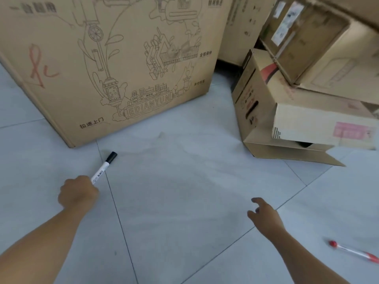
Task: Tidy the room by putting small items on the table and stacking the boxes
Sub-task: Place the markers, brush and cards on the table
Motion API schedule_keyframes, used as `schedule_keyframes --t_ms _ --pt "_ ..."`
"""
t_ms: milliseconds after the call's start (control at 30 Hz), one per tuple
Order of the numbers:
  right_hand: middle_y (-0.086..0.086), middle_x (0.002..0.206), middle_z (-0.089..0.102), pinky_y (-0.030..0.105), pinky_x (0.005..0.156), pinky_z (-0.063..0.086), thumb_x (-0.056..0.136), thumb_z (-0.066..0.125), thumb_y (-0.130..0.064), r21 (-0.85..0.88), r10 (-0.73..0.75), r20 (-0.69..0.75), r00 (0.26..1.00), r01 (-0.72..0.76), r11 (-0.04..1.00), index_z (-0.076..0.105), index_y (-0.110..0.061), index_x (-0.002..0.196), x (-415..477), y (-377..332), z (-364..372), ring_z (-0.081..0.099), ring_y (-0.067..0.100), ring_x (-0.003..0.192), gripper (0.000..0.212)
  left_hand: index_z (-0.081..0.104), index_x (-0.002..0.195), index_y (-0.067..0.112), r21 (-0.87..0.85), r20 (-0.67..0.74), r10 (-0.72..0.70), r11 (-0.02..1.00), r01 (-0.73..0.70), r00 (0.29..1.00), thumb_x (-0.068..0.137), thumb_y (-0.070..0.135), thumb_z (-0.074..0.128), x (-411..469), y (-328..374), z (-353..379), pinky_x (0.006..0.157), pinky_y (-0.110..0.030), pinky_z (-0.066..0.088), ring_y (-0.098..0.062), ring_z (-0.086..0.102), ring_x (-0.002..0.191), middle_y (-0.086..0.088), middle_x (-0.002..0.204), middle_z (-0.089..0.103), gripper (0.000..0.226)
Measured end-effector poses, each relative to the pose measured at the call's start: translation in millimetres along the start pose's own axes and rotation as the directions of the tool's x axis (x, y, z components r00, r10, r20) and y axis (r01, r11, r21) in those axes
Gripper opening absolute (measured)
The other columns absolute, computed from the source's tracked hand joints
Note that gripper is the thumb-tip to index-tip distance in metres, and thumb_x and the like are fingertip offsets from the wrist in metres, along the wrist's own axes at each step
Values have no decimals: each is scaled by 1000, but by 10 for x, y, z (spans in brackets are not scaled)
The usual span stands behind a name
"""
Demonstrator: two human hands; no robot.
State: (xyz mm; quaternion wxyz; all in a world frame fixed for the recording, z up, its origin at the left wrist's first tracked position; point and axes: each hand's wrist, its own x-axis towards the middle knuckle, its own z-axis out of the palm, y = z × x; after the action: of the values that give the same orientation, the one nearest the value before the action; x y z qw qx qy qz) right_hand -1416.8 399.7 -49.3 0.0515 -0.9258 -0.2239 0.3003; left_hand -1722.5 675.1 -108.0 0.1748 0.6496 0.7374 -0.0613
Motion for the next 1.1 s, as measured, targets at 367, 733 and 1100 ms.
schedule_keyframes --t_ms 367,733,1100 --pt "12 122 58 30 88 46 87 52 -16 202 282 -14 959 -274 940 43 -14 135 -146 1287 -242 51 28 117 49 59 114 6 -15 334 469 870 -493 817 90 8 48 -1793 1312 819 77 -32 46 -32 59 107 -13 119 61 27" --pt "7 136 40 36 94 38 87 43 -2 -93 297 -195 935 -319 943 32 -15 137 336 2317 -548 36 27 127 53 53 105 11 201 389 668 611 -766 635 92 10 40 -2392 1852 1165 67 -26 40 -23 55 93 1 76 34 18" --pt "8 118 50 36 92 34 92 40 -8 -350 93 -136 986 -136 927 49 -18 121 314 2346 -414 44 29 111 31 31 62 15 80 378 648 688 -721 661 82 16 56 -2191 1788 880 51 -29 26 -26 43 64 -1 66 40 33"
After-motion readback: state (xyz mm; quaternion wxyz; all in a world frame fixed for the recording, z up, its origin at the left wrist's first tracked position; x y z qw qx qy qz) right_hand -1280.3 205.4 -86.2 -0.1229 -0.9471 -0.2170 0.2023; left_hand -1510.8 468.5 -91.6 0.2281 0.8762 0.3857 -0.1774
